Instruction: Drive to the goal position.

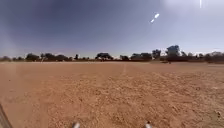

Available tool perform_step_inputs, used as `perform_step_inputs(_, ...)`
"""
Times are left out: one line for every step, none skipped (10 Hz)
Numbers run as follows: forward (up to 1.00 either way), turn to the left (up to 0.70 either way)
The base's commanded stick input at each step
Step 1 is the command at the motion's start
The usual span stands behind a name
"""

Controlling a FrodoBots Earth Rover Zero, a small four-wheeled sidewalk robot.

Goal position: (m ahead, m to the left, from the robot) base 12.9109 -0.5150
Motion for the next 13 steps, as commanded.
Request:
perform_step_inputs(0.0, 0.0)
perform_step_inputs(0.0, 0.0)
perform_step_inputs(0.0, 0.0)
perform_step_inputs(0.0, 0.0)
perform_step_inputs(0.06, 0.0)
perform_step_inputs(0.12, 0.0)
perform_step_inputs(0.45, 0.0)
perform_step_inputs(0.45, 0.0)
perform_step_inputs(0.45, 0.0)
perform_step_inputs(0.45, 0.0)
perform_step_inputs(0.45, 0.0)
perform_step_inputs(0.45, 0.0)
perform_step_inputs(0.45, 0.0)
